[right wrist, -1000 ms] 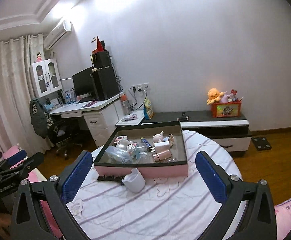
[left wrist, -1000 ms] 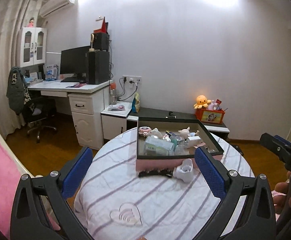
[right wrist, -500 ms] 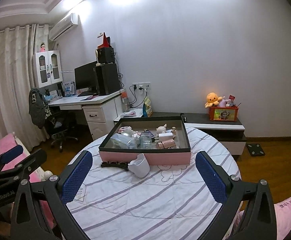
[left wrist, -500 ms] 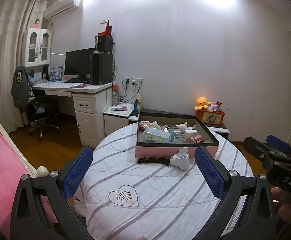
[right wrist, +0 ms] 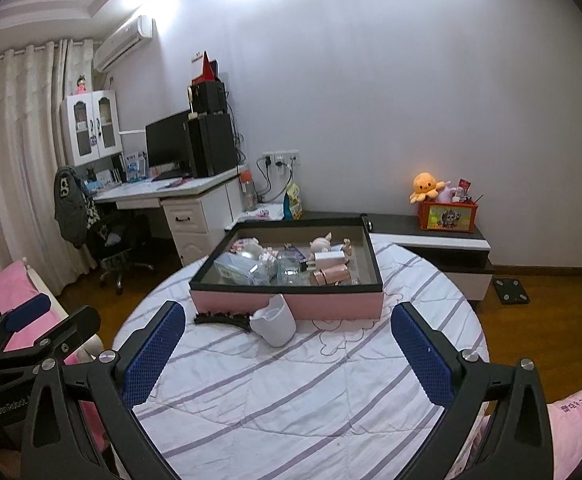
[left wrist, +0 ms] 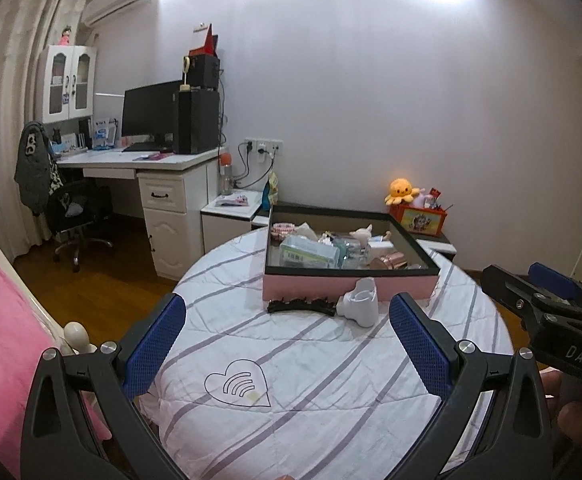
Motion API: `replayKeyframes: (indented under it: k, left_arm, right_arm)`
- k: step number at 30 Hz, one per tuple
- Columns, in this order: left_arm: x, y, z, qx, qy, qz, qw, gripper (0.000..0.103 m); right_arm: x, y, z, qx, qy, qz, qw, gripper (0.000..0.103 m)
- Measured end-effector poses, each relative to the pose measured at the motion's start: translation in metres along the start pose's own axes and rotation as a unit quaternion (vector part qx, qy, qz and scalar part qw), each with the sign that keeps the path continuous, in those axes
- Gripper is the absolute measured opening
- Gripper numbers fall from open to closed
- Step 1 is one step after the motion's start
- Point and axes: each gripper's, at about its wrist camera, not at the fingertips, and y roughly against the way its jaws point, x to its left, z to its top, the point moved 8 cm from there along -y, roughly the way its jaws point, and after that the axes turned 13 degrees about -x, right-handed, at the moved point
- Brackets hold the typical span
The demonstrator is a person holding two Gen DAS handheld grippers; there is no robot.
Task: Organize rigid objects
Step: 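Withdraw both tools from the box back over the bed, then grasp the black hair clip with the left tool while the right tool grasps the white dryer nozzle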
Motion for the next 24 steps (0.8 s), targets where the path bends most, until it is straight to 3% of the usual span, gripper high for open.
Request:
replayKeyframes:
  k: [5, 12, 22, 24]
  left_arm:
    - [0.004, -0.035, -0.025, 0.041, -0.008, -0.001, 0.9991, 0.103]
    - [-0.001, -0.096, -0.065, 0.103, -0.022, -0.014, 0.9944, 0.103]
    - [0.012, -0.165, -0.095, 0.178, -0.026, -0.016, 0.9836, 0.103]
    - [0.017, -0.171, -0.101, 0.191, -0.027, -0.014, 0.9811, 0.103]
  right_arm:
    - [0.002, -0.028, -0.021, 0.036, 0.009, 0.032, 0.999, 0.103]
    - [-0.002, -0.088, -0.061, 0.111, 0.015, 0.042, 0.993, 0.103]
    - [0.006, -0.165, -0.094, 0.195, -0.003, 0.097, 0.976, 0.103]
    - [0.009, -0.175, -0.101, 0.207, -0.004, 0.104, 0.973, 0.099]
